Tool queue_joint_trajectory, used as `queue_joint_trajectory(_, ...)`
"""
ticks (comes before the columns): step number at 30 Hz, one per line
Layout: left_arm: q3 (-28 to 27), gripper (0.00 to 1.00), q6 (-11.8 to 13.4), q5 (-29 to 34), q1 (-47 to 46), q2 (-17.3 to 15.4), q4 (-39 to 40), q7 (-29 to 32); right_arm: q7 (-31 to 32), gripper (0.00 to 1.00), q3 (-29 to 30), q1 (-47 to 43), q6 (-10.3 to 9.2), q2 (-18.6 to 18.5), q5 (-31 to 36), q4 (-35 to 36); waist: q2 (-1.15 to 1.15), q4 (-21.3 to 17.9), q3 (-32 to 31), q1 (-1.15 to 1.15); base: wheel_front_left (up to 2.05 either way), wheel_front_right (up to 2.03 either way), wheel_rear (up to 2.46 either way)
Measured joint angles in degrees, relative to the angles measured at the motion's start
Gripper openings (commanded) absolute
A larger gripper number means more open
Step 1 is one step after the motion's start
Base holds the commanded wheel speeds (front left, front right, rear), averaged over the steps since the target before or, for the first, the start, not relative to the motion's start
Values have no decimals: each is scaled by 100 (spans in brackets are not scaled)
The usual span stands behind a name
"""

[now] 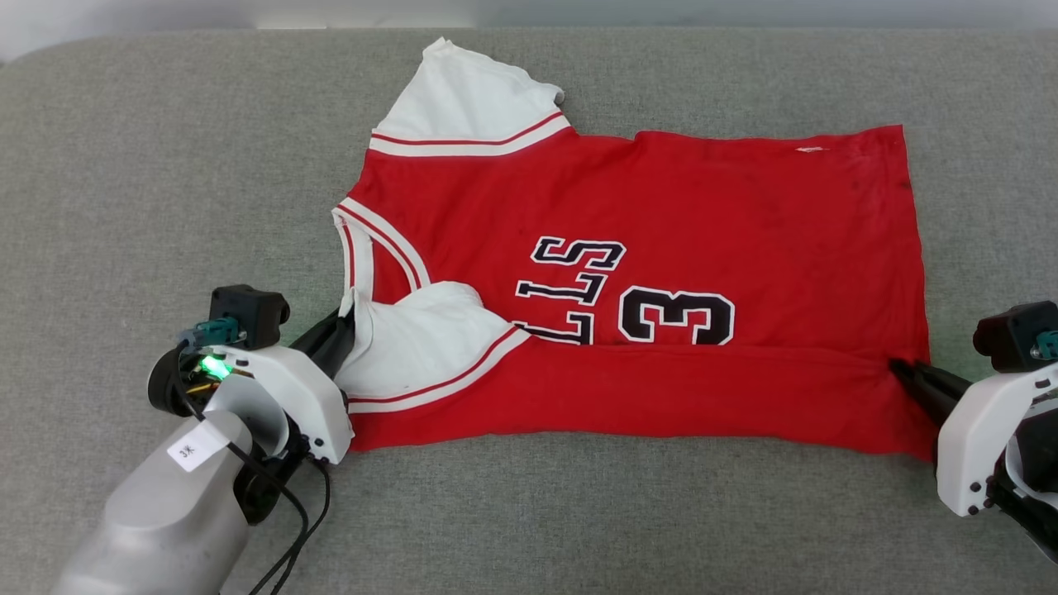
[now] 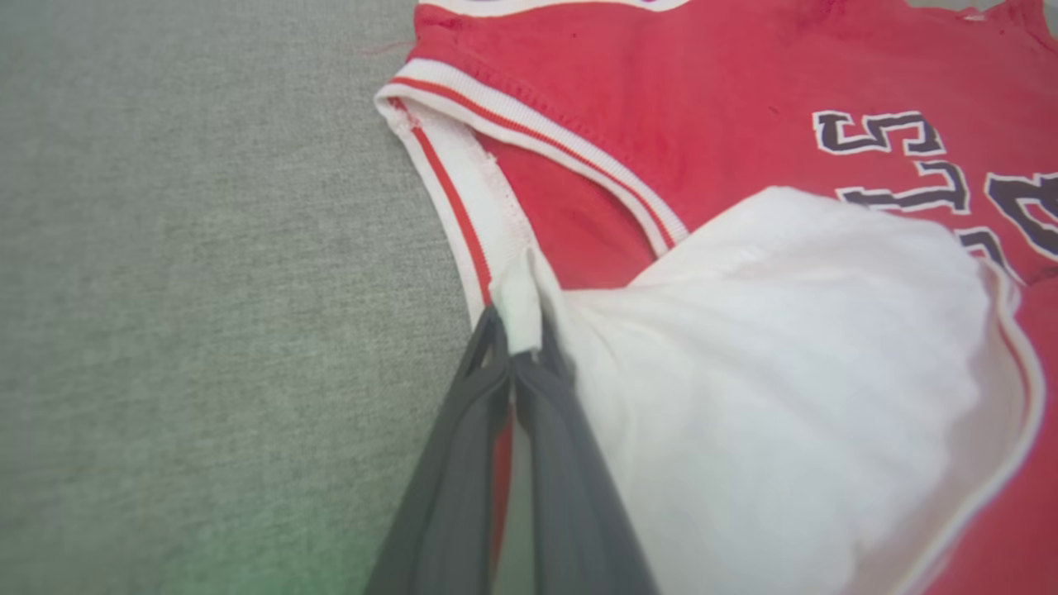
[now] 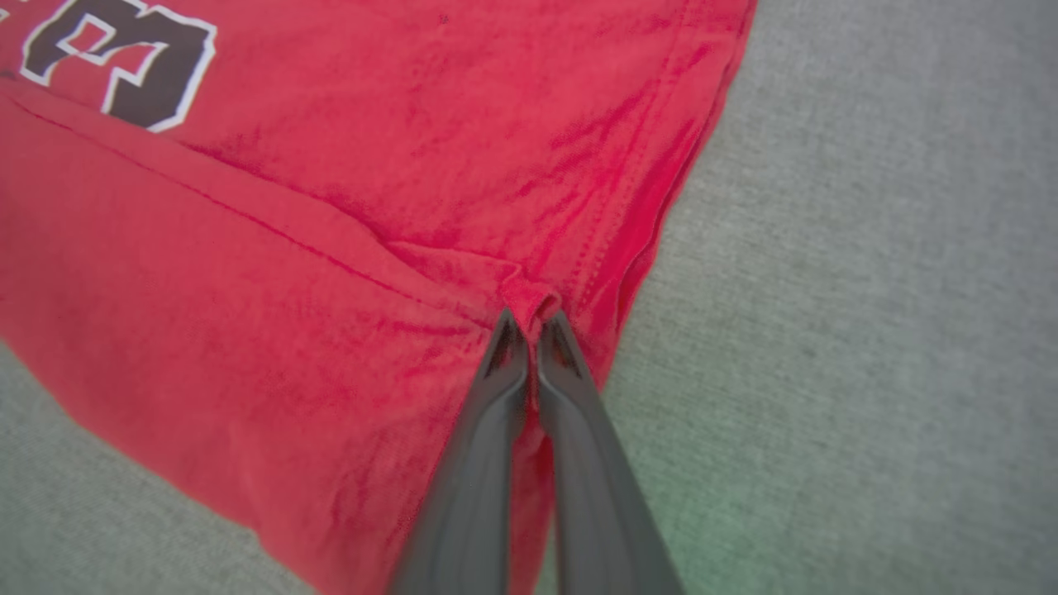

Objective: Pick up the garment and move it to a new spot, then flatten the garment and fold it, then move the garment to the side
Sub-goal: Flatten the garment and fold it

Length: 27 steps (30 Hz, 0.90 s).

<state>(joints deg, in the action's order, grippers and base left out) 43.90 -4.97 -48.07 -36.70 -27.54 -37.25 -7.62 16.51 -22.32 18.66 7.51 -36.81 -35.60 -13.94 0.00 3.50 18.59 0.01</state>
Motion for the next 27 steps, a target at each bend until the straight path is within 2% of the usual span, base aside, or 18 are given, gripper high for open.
queue_joint_trajectory(6,137,0,-171,-104,-183,244,-693,-98,-44,0,-176,124,-1,41,-113,-143,0,-31,-60,0,0,0,0)
queue_joint_trajectory(7,175,1,-193,-103,-213,257,-777,-121,-70,13,-197,123,-1,46,-132,-159,0,-34,-100,0,0,0,0)
queue_joint_trajectory(8,208,43,-210,-100,-239,265,-862,-121,-87,33,-203,122,-1,52,-160,-182,0,-34,-147,0,0,0,0)
queue_joint_trajectory(9,240,100,-211,-85,-251,269,-920,-142,-100,100,-202,119,-1,58,-186,-205,0,-32,-200,0,0,0,0)
queue_joint_trajectory(15,337,100,-226,-24,-482,86,-960,-191,-271,100,-119,62,-1,49,-277,-137,0,16,-608,-1,0,0,0)
queue_joint_trajectory(18,364,100,-227,-21,-659,-85,-851,110,-297,100,-40,-16,-1,37,-309,-82,0,55,-829,-1,0,0,0)
queue_joint_trajectory(22,510,100,-235,-15,-916,-318,-557,827,-335,100,64,-95,-1,44,-308,-44,0,114,-1081,-2,0,0,0)
queue_joint_trajectory(27,855,100,-236,-172,-1220,-582,42,2243,-330,100,178,-226,-1,89,-261,-7,0,206,-1225,-2,0,0,0)
